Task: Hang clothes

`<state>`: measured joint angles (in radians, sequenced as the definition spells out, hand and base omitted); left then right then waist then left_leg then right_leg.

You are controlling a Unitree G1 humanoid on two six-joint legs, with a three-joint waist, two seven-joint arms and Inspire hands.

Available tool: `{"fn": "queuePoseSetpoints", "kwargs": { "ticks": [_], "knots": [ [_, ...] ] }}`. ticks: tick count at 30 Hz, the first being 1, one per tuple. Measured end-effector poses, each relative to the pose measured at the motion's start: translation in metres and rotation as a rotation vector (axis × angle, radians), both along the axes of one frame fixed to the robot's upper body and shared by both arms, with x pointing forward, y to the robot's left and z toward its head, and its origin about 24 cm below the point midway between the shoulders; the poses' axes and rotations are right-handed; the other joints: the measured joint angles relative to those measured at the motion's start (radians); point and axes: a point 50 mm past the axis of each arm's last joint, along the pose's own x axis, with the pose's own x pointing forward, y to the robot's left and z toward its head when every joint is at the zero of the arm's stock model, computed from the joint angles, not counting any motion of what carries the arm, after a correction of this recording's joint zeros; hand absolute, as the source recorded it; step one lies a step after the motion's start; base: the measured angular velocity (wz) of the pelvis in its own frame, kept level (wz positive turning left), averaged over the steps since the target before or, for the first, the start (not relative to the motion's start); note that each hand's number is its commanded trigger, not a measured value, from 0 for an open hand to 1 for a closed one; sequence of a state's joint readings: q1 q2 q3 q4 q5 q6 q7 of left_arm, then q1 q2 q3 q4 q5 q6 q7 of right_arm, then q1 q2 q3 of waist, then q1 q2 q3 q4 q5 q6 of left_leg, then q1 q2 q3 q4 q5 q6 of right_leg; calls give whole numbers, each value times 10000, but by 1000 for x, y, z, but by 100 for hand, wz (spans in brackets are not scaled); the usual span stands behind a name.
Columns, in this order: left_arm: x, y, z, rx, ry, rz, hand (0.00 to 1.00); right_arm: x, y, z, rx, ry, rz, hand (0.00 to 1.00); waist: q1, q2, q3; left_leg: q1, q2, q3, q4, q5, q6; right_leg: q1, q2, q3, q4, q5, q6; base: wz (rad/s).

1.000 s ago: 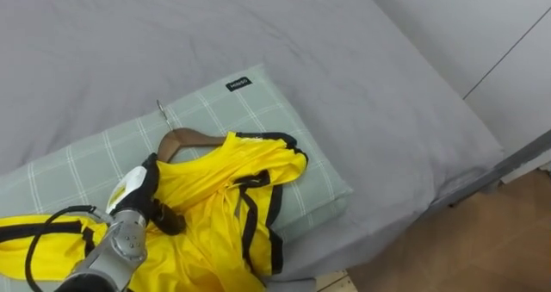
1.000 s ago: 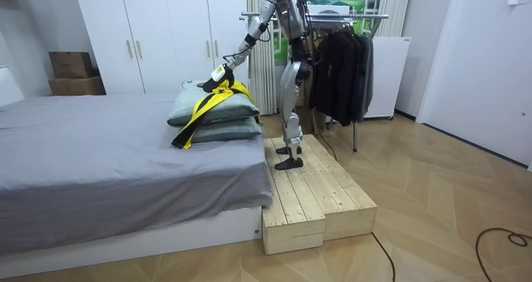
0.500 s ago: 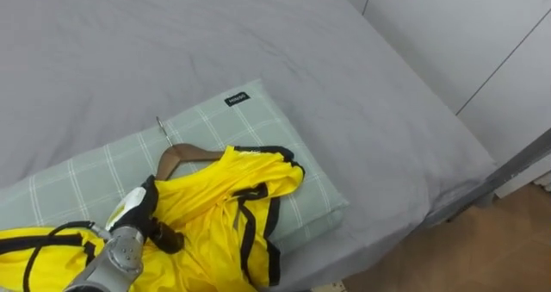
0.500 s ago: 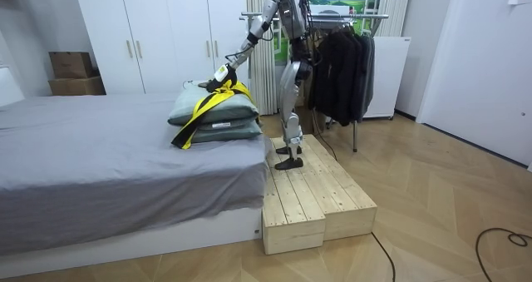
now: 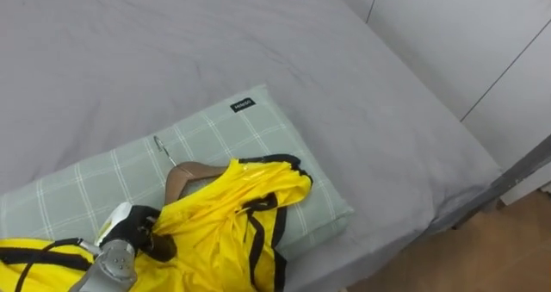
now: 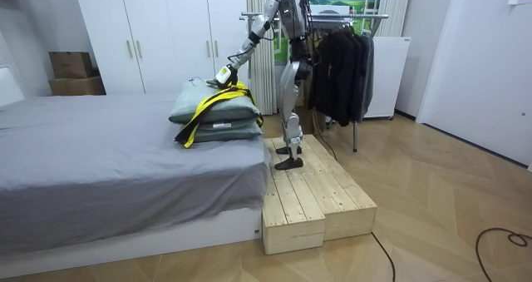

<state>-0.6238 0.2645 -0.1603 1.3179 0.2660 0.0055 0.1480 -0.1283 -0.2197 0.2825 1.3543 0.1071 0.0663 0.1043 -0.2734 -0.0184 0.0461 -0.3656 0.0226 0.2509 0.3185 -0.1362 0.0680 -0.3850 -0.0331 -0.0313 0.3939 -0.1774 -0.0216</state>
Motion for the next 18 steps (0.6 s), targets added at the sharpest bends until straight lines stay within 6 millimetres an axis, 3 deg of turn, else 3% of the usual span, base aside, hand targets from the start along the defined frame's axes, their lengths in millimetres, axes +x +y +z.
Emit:
{"fn": "queuePoseSetpoints", "kwargs": {
  "ticks": [18],
  "knots": [
    [-2, -5, -4, -256, 256, -193, 100, 2, 1, 0, 25, -154, 30, 0, 67, 10, 5, -15, -1, -38, -35, -1, -1, 18, 6, -9, -135, 1, -1, 0]
  ]
}}
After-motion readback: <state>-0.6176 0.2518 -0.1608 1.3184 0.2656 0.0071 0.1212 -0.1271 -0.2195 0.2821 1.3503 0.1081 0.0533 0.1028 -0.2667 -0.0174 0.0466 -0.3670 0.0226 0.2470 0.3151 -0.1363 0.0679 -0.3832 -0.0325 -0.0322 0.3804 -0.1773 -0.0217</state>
